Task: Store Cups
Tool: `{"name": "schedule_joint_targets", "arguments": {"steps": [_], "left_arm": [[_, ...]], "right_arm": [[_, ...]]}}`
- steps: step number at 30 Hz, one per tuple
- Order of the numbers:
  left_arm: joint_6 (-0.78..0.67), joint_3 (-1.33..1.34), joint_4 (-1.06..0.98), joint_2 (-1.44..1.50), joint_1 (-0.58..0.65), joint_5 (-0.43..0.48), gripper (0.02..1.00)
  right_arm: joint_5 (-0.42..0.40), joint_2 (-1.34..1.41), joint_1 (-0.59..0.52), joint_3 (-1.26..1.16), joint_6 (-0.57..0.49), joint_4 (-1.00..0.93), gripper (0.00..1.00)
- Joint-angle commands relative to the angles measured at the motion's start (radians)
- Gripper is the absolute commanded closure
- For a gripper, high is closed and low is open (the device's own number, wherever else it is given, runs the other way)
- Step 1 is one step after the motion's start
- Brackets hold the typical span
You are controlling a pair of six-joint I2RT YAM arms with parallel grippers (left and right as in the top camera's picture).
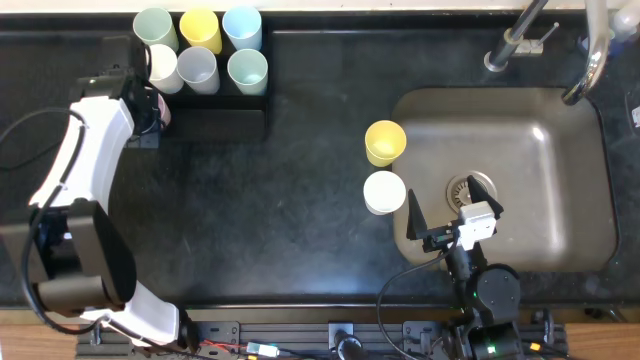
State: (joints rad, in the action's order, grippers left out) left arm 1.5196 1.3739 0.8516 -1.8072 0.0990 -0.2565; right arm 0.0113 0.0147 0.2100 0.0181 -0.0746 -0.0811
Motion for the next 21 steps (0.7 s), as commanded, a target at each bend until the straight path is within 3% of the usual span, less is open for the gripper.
{"name": "schedule_joint_targets", "arguments": {"steps": [1,4,9,13,16,21], "left_arm": [[-0.004,-0.006,-0.006,-0.016,0.007,0.013,0.932],[-0.005,-0.006,-0.006,-0.018,0.006,0.013,0.847],[-0.046,-0.006,-0.010,0.007,-0.007,-0.003,0.509],[-0.134,-0.003,-0.028,0.113,-0.077,-0.094,0.343],[-0.345,0.008,-0.129,0.208,-0.181,-0.156,0.279],[-0.922,0.118,-0.291,0.240,-0.459,-0.121,0.207]], "right_arm": [[0.006,-0.011,-0.004,-0.013,0.000,0.005,0.005],[0.006,-0.011,-0.004,-0.013,0.000,0.005,0.003],[0.006,-0.011,-0.004,-0.013,0.000,0.005,0.003],[0.006,-0.011,-0.004,-0.013,0.000,0.005,0.003],[0.006,-0.011,-0.004,-0.013,0.000,0.005,0.005],[0.006,-0.011,-0.004,-0.013,0.000,0.005,0.003]]}}
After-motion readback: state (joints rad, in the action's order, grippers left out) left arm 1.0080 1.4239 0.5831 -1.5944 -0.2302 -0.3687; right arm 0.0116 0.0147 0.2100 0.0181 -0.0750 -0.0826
